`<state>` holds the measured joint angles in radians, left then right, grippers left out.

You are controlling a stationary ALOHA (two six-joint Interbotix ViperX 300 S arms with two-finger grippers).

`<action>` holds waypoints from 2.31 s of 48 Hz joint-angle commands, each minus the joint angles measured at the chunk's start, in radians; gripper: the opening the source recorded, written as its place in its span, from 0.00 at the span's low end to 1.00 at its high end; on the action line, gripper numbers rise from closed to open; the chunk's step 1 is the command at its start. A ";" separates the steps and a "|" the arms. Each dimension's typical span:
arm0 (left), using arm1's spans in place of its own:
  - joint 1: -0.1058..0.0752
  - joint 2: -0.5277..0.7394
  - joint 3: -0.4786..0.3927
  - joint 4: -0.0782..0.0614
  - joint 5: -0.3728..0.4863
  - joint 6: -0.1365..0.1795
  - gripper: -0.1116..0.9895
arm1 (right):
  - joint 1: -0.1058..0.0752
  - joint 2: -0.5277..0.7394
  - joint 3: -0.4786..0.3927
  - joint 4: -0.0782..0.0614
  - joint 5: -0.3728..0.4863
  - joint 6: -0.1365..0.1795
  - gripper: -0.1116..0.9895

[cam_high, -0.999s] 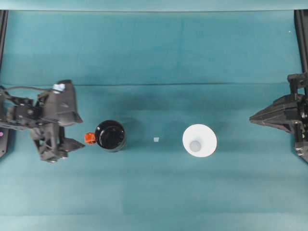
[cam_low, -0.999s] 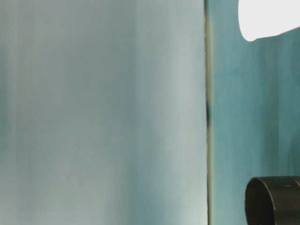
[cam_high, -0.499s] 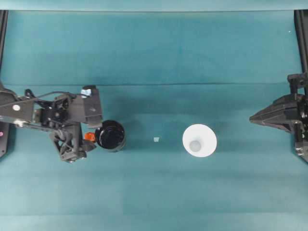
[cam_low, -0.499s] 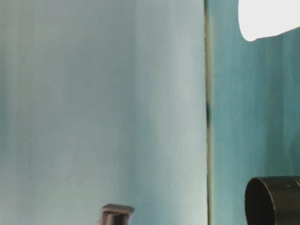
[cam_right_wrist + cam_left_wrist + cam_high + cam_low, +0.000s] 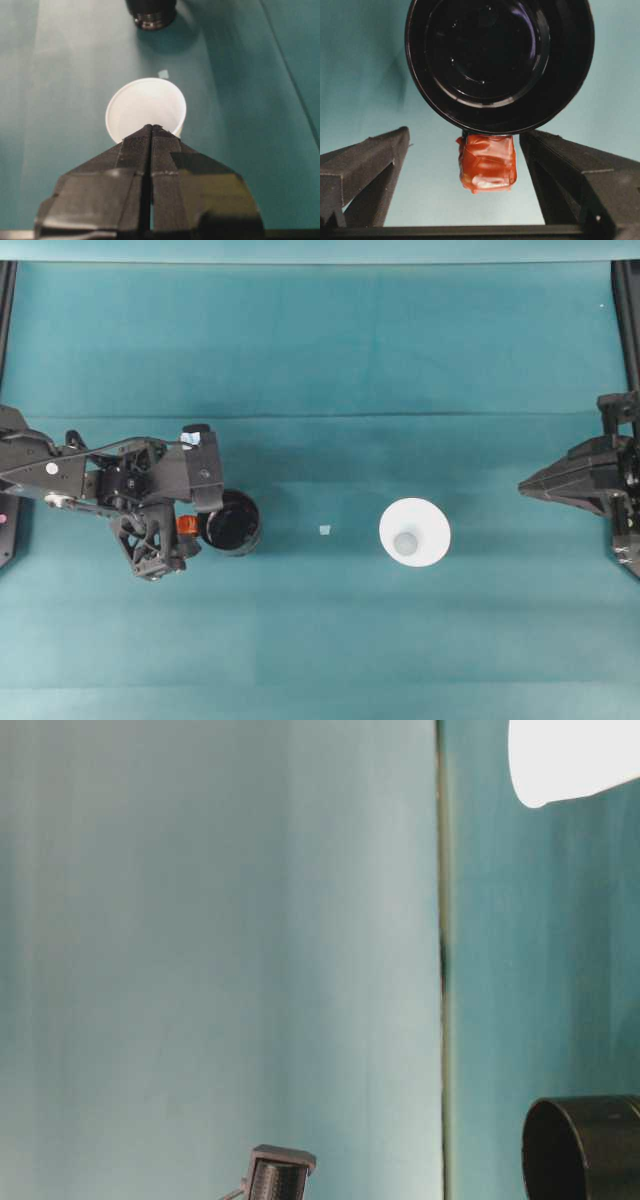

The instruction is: Put the paper cup into the moved red handle cup holder.

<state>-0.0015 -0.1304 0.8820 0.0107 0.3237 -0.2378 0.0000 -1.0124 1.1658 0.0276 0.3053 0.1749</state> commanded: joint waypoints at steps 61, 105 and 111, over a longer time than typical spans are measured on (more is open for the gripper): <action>-0.021 -0.012 -0.029 0.003 -0.003 0.025 0.34 | -0.003 0.011 -0.017 0.002 -0.003 0.008 0.01; -0.006 -0.238 -0.296 0.011 0.454 0.112 0.34 | -0.003 0.009 -0.014 -0.002 -0.003 0.008 0.01; -0.006 -0.229 -0.307 0.011 0.454 0.112 0.34 | -0.002 0.009 -0.014 -0.002 -0.003 0.008 0.01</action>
<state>-0.0061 -0.3574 0.6075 0.0184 0.7808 -0.1273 -0.0015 -1.0124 1.1658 0.0276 0.3068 0.1749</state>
